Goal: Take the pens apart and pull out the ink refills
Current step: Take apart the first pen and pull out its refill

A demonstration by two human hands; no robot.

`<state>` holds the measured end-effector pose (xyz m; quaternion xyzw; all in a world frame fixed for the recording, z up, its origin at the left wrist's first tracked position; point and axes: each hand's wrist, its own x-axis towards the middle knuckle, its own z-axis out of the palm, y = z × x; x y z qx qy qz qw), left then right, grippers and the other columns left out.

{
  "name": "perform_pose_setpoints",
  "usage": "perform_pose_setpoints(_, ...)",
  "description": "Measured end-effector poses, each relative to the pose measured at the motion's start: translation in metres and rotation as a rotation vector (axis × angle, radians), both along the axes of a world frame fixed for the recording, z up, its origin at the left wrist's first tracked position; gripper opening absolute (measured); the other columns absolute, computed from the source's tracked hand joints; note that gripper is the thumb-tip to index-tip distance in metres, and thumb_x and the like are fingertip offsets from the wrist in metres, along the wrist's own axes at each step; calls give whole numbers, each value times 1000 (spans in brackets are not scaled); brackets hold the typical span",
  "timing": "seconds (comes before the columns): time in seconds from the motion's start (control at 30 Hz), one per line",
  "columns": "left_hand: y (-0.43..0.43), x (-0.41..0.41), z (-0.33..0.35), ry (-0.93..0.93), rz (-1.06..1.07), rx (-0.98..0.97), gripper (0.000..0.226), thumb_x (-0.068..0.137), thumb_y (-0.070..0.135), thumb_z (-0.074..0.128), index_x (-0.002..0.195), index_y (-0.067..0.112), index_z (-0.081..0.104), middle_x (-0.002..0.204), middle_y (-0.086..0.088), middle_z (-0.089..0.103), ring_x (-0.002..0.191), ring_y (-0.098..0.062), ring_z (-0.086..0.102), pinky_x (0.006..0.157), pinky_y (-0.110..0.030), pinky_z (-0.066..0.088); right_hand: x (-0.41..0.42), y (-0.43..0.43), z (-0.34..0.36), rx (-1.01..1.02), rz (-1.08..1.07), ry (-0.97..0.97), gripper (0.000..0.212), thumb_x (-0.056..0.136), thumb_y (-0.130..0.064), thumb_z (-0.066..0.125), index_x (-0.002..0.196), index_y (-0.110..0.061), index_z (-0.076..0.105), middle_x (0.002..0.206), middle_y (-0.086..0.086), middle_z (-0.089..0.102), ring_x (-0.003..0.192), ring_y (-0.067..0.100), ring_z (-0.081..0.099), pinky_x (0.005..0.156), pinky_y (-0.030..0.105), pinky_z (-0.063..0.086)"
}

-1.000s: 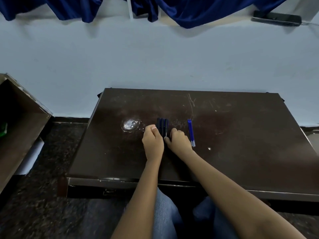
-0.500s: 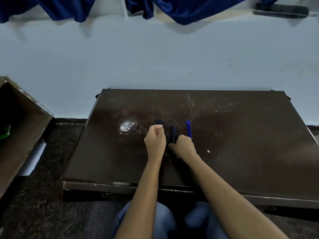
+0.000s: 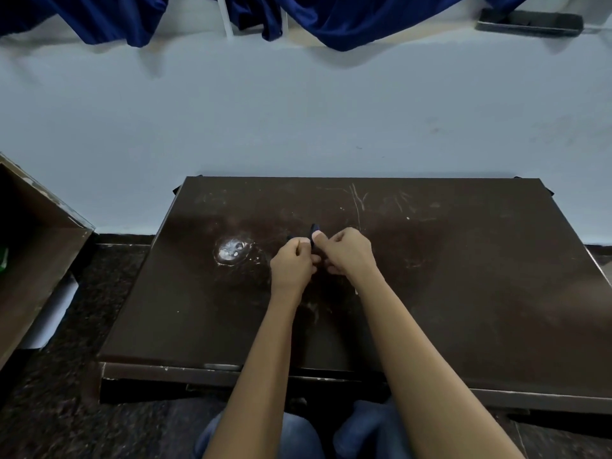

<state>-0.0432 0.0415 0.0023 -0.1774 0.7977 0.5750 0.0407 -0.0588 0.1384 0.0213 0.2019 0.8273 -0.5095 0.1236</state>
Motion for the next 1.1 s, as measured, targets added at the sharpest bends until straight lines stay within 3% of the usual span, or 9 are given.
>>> perform_pose_setpoints(0.17, -3, 5, 15, -41, -139, -164, 30, 95, 20, 38, 91, 8, 66, 80, 0, 67, 72, -11, 56, 57, -23, 38, -2, -4, 7, -194, 8, -8, 31, 86, -25, 63, 64, -4, 60, 59, 6, 60, 53, 15, 55, 55, 26, 46)
perform_pose_setpoints(0.3, -5, 8, 23, 4, -164, -247, 29, 96, 19, 36, 89, 8, 62, 80, -1, 62, 63, -3, 49, 51, -16, 32, -3, -9, 11, -326, -36, 1, 35, 85, -21, 64, 54, -6, 54, 49, 5, 49, 43, 14, 39, 40, 20, 33)
perform_pose_setpoints(0.5, -1, 16, 19, 41, -126, -108, 29, 95, 20, 38, 89, 1, 59, 74, -2, 54, 58, -9, 44, 44, -13, 35, -8, -5, 6, -393, -76, -50, 17, 86, -14, 63, 70, -12, 58, 65, 0, 55, 57, 11, 51, 53, 22, 40)
perform_pose_setpoints(0.6, 2, 15, 22, 34, -162, -37, 25, 96, 23, 38, 87, 13, 60, 69, 3, 52, 58, -8, 43, 49, -21, 33, -10, -6, 6, -378, -134, -40, 17, 82, -16, 62, 79, -1, 68, 75, 6, 62, 72, 19, 54, 67, 30, 42)
perform_pose_setpoints(0.67, 0, 14, 23, 30, -191, -27, 23, 96, 28, 39, 88, 21, 60, 67, 7, 51, 57, -7, 44, 50, -23, 31, -10, -6, 4, -420, -128, -59, 16, 83, -18, 61, 78, -7, 72, 75, 5, 65, 77, 18, 54, 73, 31, 39)
perform_pose_setpoints(0.83, -17, 6, 24, -71, -266, -199, 33, 96, 30, 39, 76, 25, 65, 71, 3, 56, 62, -11, 49, 56, -28, 36, -13, 0, -6, -669, -280, -66, 17, 93, -16, 52, 84, -12, 67, 67, 0, 54, 59, 8, 46, 57, 21, 40)
perform_pose_setpoints(0.9, -20, 4, 21, -142, -233, -220, 36, 96, 26, 38, 70, 23, 64, 71, 3, 56, 62, -10, 49, 61, -28, 39, -16, 6, -17, -441, -283, -28, 18, 90, -22, 57, 88, -7, 68, 74, 7, 60, 65, 15, 53, 65, 29, 49)
perform_pose_setpoints(0.97, -19, 1, 20, -185, -161, -187, 30, 93, 19, 38, 78, 18, 65, 74, 1, 60, 64, -10, 51, 60, -28, 40, -15, 11, -27, -56, -68, -51, 26, 86, -29, 66, 96, -5, 69, 87, 10, 66, 81, 21, 62, 80, 35, 52)
perform_pose_setpoints(1.1, -15, -5, 19, -184, -83, -77, 28, 95, 20, 36, 100, 16, 63, 76, -1, 65, 62, -10, 53, 51, -24, 41, -4, 3, -39, 339, 354, -168, 28, 81, -31, 72, 99, -10, 65, 87, 3, 62, 80, 19, 62, 65, 28, 47)
